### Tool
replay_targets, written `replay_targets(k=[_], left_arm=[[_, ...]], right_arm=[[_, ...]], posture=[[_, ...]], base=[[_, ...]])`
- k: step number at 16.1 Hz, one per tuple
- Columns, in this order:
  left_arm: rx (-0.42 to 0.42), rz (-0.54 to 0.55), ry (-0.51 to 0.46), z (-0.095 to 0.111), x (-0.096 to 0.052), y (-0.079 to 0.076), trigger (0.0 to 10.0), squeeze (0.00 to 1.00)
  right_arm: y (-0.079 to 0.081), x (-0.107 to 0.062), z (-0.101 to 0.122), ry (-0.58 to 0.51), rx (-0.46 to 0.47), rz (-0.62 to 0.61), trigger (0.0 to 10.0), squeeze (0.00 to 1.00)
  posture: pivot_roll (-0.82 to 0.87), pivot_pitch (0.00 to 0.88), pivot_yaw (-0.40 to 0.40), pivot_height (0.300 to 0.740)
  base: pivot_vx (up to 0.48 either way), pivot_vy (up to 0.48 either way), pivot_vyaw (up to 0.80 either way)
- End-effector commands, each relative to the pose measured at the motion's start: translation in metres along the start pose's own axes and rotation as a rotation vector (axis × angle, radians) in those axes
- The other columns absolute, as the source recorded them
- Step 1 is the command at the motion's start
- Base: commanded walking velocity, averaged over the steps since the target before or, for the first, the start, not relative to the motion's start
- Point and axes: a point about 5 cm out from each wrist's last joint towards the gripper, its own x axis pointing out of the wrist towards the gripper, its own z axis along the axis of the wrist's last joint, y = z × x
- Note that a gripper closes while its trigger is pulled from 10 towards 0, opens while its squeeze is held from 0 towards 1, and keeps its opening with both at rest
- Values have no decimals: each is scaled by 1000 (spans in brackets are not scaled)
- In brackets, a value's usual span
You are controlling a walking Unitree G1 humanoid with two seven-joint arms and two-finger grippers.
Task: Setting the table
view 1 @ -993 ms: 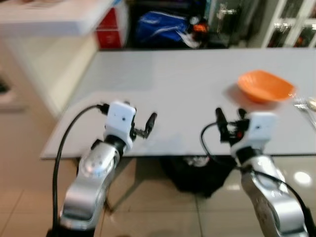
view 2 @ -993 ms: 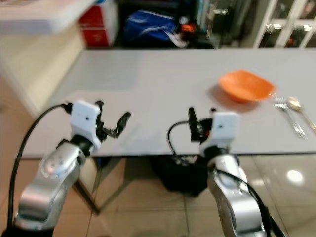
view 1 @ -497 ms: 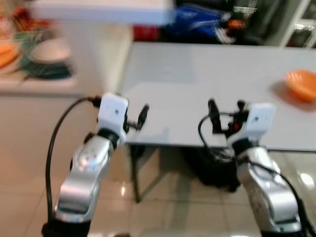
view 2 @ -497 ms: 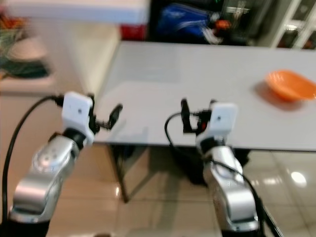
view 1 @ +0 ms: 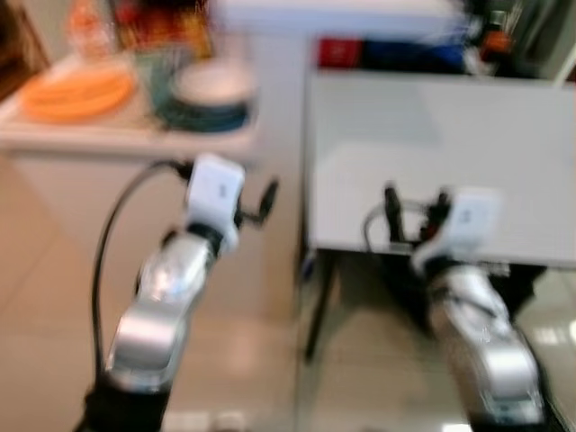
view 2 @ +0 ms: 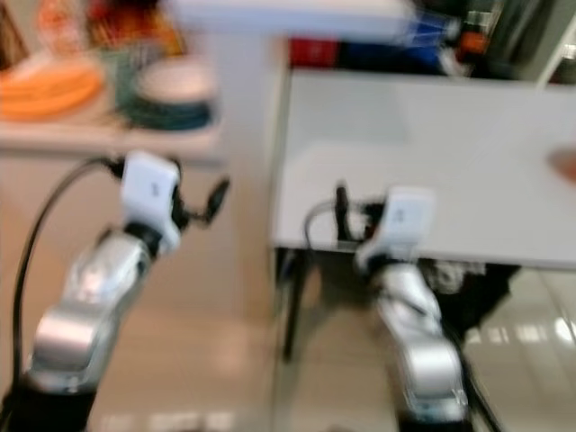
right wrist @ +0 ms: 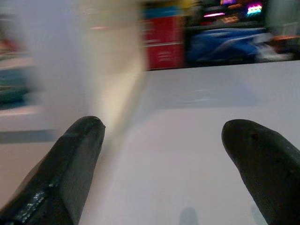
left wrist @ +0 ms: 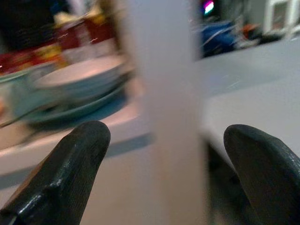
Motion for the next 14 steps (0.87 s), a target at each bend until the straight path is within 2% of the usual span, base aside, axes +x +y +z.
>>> replay_targets(k=[1,10,14], left_arm=[[-1,7,-2,1,1,-1,10000,0],[9,22,-1,0,-1,3,10000,0],[2,6,-3,0,2,-2,10000,0]], right_arm=[[-5,3,4,-11,-27,-8,10000,0],[1,9,4,3,-39,9,10000,0],[0,6,5,1,-44,20,10000,0]], posture=[[44,19,-6,740],[43,24,-7,740],[34,28,0,740]], base=[[0,480,0],[0,480,0],[0,480,0]])
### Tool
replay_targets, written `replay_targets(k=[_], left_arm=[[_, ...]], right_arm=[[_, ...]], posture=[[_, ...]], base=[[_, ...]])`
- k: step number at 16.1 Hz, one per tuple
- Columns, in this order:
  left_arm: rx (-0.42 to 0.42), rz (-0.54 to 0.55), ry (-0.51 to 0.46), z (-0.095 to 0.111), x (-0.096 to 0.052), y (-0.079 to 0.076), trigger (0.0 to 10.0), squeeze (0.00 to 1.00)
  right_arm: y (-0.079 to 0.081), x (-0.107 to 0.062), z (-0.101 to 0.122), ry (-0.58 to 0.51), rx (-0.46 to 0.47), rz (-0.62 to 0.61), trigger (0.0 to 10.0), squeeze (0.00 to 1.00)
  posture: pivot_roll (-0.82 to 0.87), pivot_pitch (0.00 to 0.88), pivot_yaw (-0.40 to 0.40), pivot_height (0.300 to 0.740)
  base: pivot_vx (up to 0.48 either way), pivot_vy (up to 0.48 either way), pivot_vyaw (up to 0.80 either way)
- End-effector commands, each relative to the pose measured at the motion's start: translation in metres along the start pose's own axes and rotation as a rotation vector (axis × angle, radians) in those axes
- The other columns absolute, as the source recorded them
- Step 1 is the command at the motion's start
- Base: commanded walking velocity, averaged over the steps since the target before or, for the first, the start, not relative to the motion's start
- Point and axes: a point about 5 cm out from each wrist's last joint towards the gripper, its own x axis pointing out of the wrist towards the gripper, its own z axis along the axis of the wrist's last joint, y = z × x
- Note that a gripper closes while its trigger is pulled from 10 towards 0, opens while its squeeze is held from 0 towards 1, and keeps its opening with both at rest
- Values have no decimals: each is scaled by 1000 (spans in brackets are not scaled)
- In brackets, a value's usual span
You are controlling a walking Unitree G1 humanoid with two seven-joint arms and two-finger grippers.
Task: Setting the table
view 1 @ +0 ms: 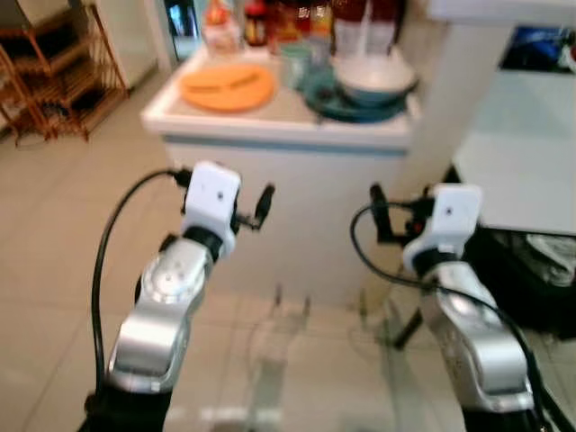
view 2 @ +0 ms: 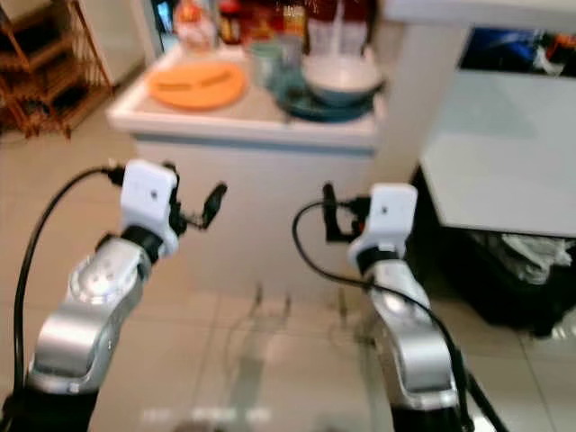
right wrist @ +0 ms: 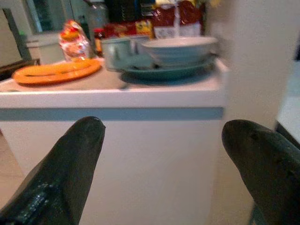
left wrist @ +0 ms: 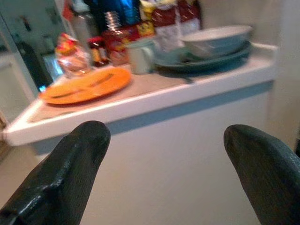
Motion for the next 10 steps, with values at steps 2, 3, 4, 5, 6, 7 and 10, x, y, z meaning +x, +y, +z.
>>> replay_targets(k=[2,3,4,5,6,7,10], left_arm=[[7,9,17,-4,-2,3,10000,0],[6,9,15,-3,-1,3,10000,0],[7,9,13,-3,0,3,10000,0],[8,10,10,-2,0,3,10000,0],[10,12,6,-2,0,4,10000,0],[12,15,4,-1,-1,5,10000,0],[13,27,-2,0,-1,8,10000,0]], right_arm=[[4,0,4,-12,9,18,10000,0],[5,0,4,-4,20,24,10000,0],[5,1,4,-1,26,23,10000,0],[5,1,4,2,31,22,10000,0],[5,1,4,4,35,20,10000,0],[5,2,3,5,37,20,10000,0],[8,4,4,1,42,29,10000,0]], posture=[[25,28,-1,740],[25,28,-1,740],[26,26,-3,740],[26,26,-3,740],[32,24,-4,740],[39,17,-5,740],[43,10,-9,740]], base=[[0,480,0],[0,480,0],[0,480,-775],[0,480,-775],[0,480,-781],[0,480,-775],[0,480,-775]])
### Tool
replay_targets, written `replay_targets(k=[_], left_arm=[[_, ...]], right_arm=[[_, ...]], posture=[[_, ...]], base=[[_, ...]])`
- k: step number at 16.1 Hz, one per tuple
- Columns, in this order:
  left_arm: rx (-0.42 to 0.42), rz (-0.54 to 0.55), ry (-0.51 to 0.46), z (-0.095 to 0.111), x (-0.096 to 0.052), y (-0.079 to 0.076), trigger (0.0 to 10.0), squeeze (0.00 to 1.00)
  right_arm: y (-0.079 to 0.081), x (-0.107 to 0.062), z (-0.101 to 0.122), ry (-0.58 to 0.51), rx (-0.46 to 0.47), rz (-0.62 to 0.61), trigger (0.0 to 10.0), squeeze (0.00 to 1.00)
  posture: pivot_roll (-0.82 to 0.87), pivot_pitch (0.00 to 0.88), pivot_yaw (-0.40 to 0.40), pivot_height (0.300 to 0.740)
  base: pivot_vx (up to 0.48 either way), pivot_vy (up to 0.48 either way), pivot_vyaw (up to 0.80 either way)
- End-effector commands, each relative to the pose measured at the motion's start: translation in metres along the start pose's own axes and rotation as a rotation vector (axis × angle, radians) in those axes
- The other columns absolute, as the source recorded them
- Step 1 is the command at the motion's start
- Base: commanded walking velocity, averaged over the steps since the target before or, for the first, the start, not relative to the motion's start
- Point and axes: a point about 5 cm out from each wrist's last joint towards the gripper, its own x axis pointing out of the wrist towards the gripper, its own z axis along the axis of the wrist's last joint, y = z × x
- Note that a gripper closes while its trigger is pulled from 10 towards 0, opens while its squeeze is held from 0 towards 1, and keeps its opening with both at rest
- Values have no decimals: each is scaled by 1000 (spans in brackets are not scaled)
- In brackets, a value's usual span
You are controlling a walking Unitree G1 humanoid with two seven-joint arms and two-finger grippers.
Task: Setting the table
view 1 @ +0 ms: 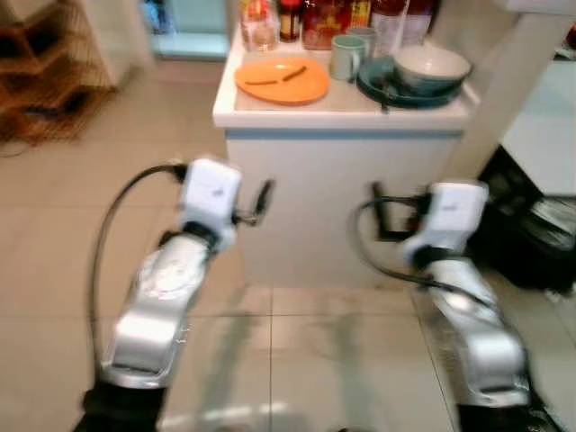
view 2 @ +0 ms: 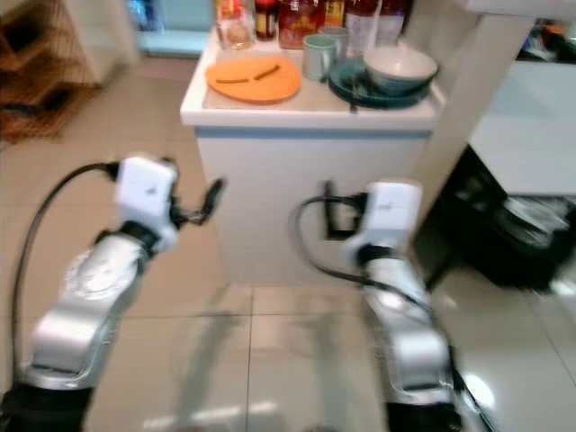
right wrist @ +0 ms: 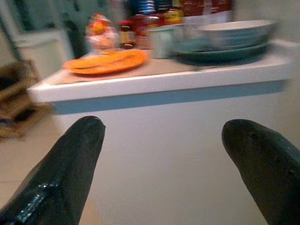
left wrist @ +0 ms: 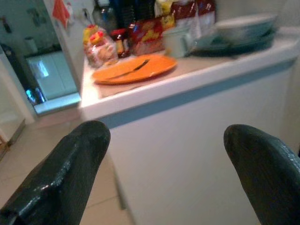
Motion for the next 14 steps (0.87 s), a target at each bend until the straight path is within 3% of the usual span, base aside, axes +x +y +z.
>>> replay_targets(k=[1,4,10,14], left_arm=[[-8,-6,-22,6,2,-3,10000,0],[-49,11,-56,11,2,-3,10000,0],[-22,35,-103,19,4,3,10000,0],[-24,33,-106,19,6,3,10000,0]], right_arm=[[-8,0,5,-14,-17,-22,10000,0],[-11,1,6,-17,-33,-33,10000,0],[-11,9,16,-62,-83,-12,10000,0],[-11,13,19,-76,-86,7,10000,0]], posture=[[42,7,-11,740],[43,2,-15,740],[51,4,-22,740],[50,0,-26,740]], base=[[0,480,-775],[0,320,-777],[0,0,0],[324,0,0]])
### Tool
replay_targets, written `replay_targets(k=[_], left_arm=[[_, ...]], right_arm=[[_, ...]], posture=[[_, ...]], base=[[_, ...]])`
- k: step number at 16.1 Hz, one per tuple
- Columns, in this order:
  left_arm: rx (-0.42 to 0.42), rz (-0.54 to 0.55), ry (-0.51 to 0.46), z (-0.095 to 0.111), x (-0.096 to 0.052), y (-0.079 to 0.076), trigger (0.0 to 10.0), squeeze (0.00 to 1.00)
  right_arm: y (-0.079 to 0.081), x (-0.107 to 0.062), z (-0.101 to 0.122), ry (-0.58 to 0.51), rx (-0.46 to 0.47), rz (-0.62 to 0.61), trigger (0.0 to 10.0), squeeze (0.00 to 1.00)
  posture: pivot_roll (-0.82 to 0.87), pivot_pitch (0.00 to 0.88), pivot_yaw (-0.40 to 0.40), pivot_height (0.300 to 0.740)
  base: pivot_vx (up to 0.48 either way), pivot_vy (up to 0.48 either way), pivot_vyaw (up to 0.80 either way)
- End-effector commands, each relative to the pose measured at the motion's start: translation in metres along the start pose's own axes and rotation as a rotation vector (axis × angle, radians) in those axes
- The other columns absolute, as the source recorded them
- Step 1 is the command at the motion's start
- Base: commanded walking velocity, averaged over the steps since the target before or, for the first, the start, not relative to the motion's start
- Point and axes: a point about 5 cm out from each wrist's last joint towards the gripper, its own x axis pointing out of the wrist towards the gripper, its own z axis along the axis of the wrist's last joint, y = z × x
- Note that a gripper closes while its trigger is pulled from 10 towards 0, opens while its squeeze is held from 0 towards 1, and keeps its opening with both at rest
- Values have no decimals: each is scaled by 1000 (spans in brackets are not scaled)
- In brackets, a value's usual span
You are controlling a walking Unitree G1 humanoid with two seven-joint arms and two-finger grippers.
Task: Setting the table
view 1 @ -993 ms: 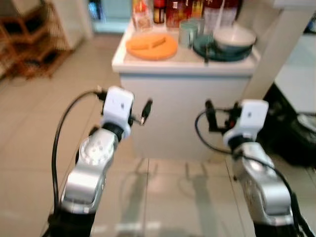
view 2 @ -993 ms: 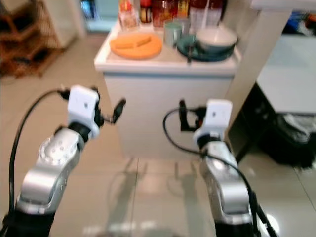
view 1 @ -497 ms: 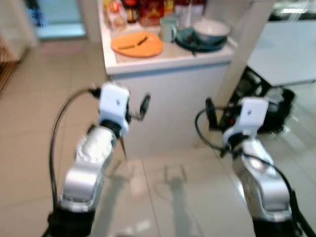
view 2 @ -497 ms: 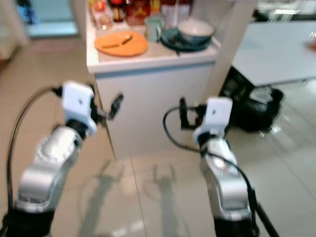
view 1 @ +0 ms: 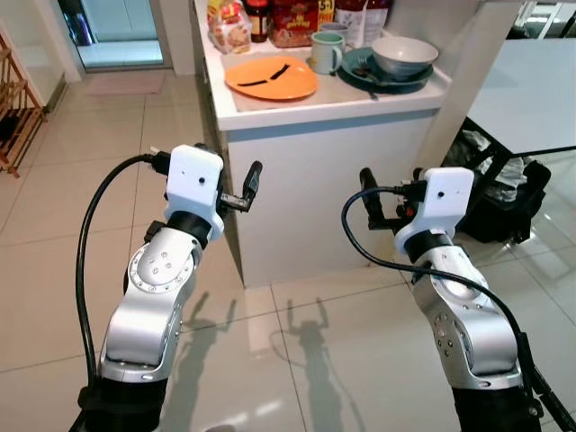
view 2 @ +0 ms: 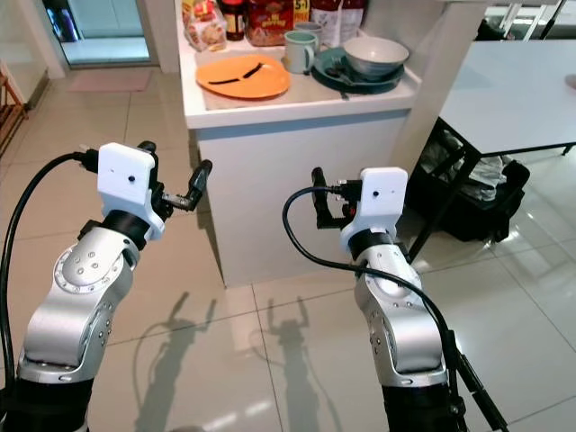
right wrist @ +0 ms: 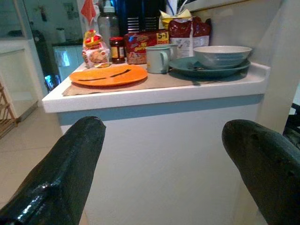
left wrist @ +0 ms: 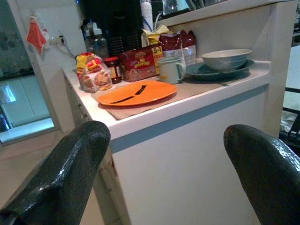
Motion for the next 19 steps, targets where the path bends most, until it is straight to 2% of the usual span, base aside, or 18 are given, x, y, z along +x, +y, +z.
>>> replay_targets(k=[1,6,9,12,19], left_arm=[[10,-4,-16,4,4,-1,10000,0],[15,-4,-23,5,6,-1,10000,0],[16,5,-24,5,6,0,10000,0],[17,7,-19,4,4,0,10000,0],[28,-1,-15,4,7,1,10000,0]], right_arm=[[-3,5,8,-34,-7,-1,10000,0],[-2,11,11,-36,24,38,10000,0],[-1,15,12,-21,12,69,10000,0],[-1,16,10,-11,0,72,10000,0],[0,16,9,-6,31,81,10000,0]], posture=[[49,0,-27,740],[55,0,-31,740],[57,0,-36,740],[58,0,-38,740],[55,0,-23,740]], base=[[398,0,0],[404,0,0],[421,0,0],[431,0,800],[432,0,0]])
